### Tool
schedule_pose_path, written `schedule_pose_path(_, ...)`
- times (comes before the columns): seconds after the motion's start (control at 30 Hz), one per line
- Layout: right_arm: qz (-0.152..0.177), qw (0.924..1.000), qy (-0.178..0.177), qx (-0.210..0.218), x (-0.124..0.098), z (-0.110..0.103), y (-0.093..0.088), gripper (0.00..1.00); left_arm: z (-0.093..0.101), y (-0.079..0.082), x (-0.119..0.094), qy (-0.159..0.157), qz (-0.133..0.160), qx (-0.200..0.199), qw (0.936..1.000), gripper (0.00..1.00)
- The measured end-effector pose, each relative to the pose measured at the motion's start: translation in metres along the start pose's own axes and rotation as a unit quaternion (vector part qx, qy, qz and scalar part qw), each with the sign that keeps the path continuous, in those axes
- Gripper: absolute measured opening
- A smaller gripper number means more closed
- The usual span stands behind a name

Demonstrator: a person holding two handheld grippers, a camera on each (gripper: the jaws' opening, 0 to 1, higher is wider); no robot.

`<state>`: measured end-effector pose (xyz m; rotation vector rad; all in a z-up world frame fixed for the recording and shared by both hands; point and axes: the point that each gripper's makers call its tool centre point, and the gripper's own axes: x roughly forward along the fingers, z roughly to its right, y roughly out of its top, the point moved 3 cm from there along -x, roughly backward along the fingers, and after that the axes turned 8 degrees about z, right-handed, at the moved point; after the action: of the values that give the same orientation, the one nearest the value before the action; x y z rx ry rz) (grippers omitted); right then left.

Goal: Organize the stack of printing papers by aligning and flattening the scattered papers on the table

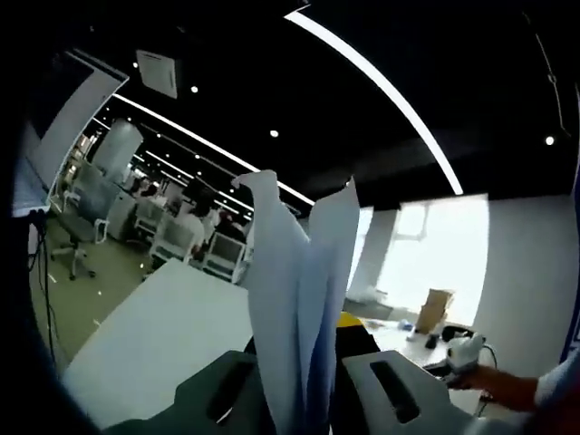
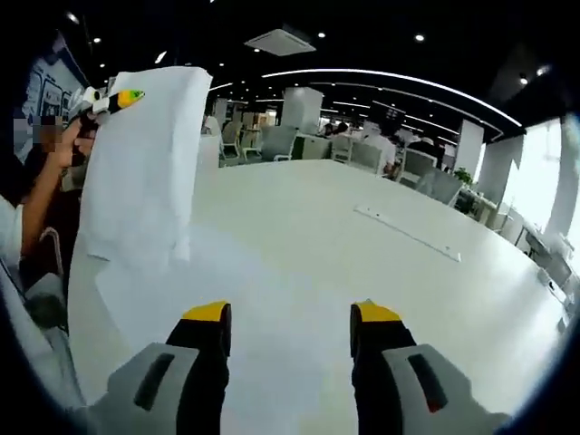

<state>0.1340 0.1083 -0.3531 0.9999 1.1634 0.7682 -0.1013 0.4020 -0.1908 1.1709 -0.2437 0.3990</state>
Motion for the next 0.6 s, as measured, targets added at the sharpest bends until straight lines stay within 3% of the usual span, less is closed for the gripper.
schedule_pose_path(0.07,0.013,0.9997,0.017,0.01,0.0,-0.003,0.0,0.61,0.002,0.001,-0.002,-0.002,-0.001,0.004,1.0,0.06)
schedule_pose_path(0.13,-0.013,0.9996,0.018,0.016,-0.003,-0.003,-0.01,0.66,0.002,0.003,-0.006,-0.003,-0.002,0.013,0.9999,0.06)
schedule_pose_path(0.27,-0.024,0.9994,0.012,0.021,-0.005,0.0,-0.015,0.81,-0.004,0.004,-0.011,0.002,0.001,0.014,0.9999,0.06)
schedule_pose_path(0.43,-0.039,0.9989,0.006,0.026,-0.013,0.002,-0.022,0.88,-0.005,0.004,-0.02,0.003,0.0,0.019,0.9998,0.06)
schedule_pose_path(0.6,-0.033,0.9989,0.008,0.034,-0.021,0.004,-0.024,0.9,-0.005,0.001,-0.028,0.007,-0.005,0.03,0.9995,0.06)
